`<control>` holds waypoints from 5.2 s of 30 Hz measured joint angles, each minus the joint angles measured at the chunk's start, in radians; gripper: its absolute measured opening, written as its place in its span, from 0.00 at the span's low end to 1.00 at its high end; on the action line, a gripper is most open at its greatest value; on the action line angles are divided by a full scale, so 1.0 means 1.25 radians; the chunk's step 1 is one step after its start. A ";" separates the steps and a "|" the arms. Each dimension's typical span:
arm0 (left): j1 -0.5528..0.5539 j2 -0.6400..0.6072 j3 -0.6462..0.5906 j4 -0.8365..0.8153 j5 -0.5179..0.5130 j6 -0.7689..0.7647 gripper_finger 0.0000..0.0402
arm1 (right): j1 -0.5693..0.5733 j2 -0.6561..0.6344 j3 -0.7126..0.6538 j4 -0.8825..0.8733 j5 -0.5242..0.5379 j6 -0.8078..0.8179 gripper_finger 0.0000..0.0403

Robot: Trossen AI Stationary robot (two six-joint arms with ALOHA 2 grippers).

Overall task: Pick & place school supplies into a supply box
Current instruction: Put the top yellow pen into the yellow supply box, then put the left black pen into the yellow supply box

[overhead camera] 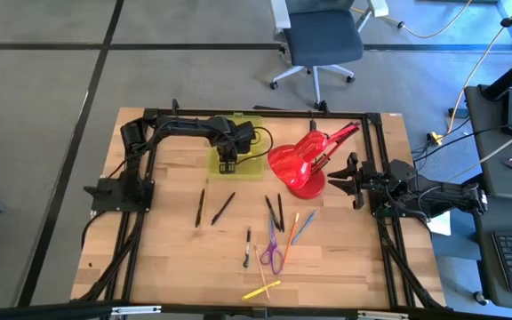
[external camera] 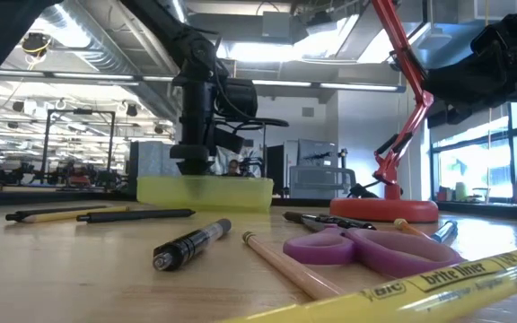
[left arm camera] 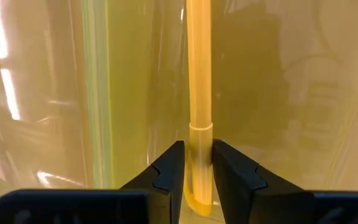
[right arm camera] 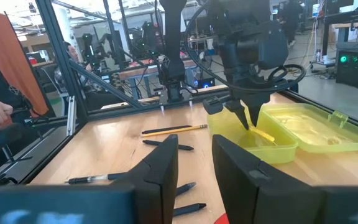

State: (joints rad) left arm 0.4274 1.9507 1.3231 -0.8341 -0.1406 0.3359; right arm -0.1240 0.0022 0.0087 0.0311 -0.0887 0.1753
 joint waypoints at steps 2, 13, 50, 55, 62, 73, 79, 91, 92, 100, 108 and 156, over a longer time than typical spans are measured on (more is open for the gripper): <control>0.000 0.000 0.000 0.000 0.000 0.000 0.19 | 0.000 0.000 0.000 0.000 0.000 0.000 0.26; 0.000 -0.001 0.000 -0.004 0.000 0.000 0.22 | 0.000 0.000 0.000 0.000 0.000 0.000 0.26; -0.171 -0.410 -0.125 -0.132 0.215 -0.563 0.42 | 0.000 0.000 0.000 0.000 0.000 0.003 0.26; -0.245 -0.413 -0.220 -0.136 0.182 -0.805 0.42 | 0.000 0.000 0.000 0.000 0.000 0.027 0.26; -0.339 -0.411 -0.329 -0.136 0.128 -1.124 0.42 | 0.000 0.000 0.000 0.000 0.000 0.044 0.26; -0.458 -0.410 -0.408 -0.055 0.117 -1.358 0.41 | 0.000 0.000 0.000 0.000 0.000 0.021 0.26; -0.518 -0.408 -0.409 -0.023 0.083 -1.438 0.41 | 0.000 0.000 0.000 0.000 0.000 -0.020 0.26; -0.605 -0.325 -0.408 0.017 0.070 -1.538 0.41 | 0.000 0.000 0.000 0.000 0.000 -0.039 0.26; -0.609 -0.318 -0.408 0.026 0.070 -1.540 0.41 | 0.000 0.000 0.000 0.000 0.000 -0.039 0.26; -0.617 -0.258 -0.403 0.038 0.090 -1.557 0.41 | 0.000 0.000 0.000 0.000 0.000 -0.037 0.26; -0.616 -0.251 -0.404 0.043 0.096 -1.511 0.34 | 0.000 0.000 0.000 0.000 0.000 -0.038 0.26; -0.207 -0.493 -0.408 0.270 0.040 -0.579 0.12 | 0.000 0.000 0.000 0.000 0.000 -0.042 0.26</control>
State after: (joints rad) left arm 0.1690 1.3338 0.8127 -0.4965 -0.0912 -0.3879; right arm -0.1239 0.0025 0.0088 0.0311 -0.0883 0.1226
